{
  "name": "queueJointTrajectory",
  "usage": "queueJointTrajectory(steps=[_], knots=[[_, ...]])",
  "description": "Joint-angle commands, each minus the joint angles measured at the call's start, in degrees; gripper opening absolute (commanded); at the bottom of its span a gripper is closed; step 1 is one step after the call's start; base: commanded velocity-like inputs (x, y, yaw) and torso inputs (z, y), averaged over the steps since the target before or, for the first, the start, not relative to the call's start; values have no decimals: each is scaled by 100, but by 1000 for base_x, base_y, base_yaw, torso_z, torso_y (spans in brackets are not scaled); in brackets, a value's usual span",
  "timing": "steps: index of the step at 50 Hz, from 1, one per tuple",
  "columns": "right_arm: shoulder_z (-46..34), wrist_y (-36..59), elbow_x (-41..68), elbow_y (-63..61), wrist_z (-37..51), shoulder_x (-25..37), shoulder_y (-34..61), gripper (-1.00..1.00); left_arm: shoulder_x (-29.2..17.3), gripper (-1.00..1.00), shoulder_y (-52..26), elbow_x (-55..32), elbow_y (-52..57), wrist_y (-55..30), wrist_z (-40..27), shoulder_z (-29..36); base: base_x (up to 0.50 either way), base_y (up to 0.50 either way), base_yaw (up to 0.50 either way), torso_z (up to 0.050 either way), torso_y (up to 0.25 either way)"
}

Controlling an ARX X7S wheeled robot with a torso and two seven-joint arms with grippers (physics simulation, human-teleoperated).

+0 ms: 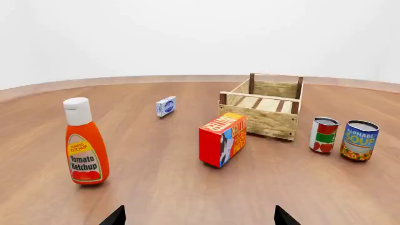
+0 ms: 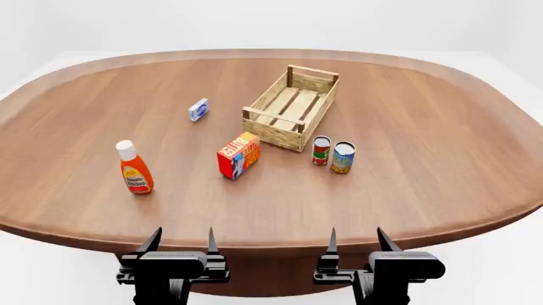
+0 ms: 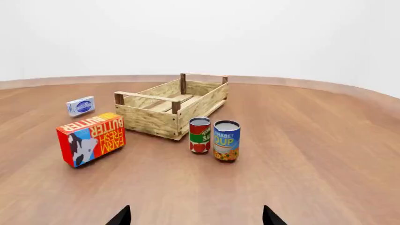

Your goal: Pick up the ketchup, and put it in the wooden tray.

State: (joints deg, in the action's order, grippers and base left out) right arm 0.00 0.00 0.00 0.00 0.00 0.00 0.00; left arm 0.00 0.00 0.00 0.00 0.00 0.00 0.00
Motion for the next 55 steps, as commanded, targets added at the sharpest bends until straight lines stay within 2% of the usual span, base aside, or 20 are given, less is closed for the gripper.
queueJointTrajectory(steps=[1,27,55], knots=[[-119,23,85,-9,111,89,2,100,-91,100,7,-106,23,-22,-92,105,0,0,0,0,0],[-648,372,92,-147,441,453,151,100,-437,100,-47,-514,134,-182,-383,444,0,-27,0,0,0],[-764,864,327,-430,571,707,450,100,-684,100,-382,-727,369,-601,-522,630,62,-382,0,0,0]])
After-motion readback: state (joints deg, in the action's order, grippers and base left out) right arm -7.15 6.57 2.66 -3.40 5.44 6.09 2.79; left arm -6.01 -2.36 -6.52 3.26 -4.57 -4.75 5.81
